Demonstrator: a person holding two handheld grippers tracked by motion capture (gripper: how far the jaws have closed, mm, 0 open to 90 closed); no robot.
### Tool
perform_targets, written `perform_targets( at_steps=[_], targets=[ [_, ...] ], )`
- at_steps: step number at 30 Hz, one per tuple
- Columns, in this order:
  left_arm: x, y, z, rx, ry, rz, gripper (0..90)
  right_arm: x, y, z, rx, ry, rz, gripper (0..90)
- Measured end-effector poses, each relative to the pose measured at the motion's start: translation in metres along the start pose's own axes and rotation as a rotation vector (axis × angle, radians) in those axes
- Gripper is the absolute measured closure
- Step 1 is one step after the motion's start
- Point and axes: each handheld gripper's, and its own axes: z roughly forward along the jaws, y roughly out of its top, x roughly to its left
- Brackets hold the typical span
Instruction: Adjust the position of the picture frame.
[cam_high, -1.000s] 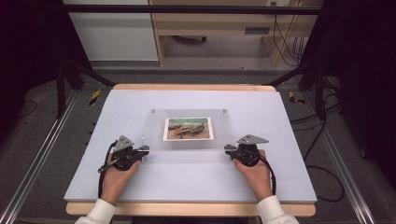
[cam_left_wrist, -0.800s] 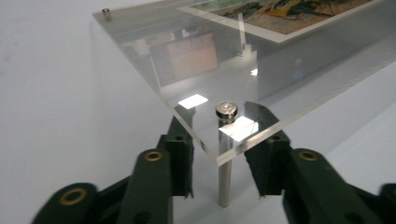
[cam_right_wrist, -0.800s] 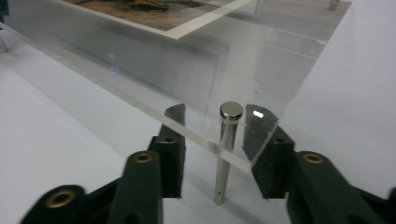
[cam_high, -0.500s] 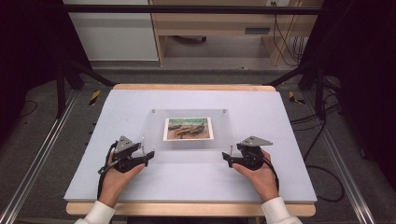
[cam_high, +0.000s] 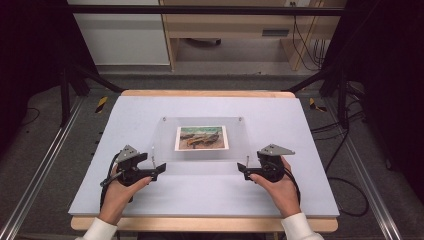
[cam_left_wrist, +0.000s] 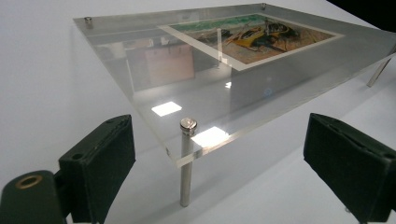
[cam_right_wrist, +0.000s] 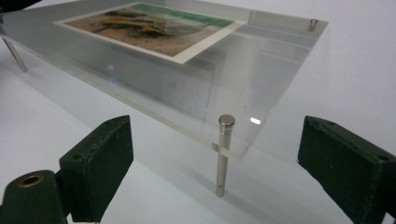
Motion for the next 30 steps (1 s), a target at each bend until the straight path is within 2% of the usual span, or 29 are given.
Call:
perform_targets(
  at_steps=[9,20,25,30],
  targets=[
    [-0.003,0.008,-0.008,-0.034,0.001,0.009,8.4,0.001,0.007,-0.008,-0.029,-0.026,-0.016,12.9],
    [-0.007,0.021,-0.016,-0.06,-0.047,0.011,8.6,-0.003,0.022,-0.016,-0.074,-0.054,0.013,16.4],
    [-0.014,0.027,-0.013,-0.054,-0.052,0.045,11.0,-0.003,0.032,-0.016,-0.085,-0.048,0.015,17.4],
    [-0.015,0.038,-0.006,-0.055,-0.044,0.047,13.2,-0.002,0.038,-0.009,-0.074,-0.033,0.005,16.7]
  ],
)
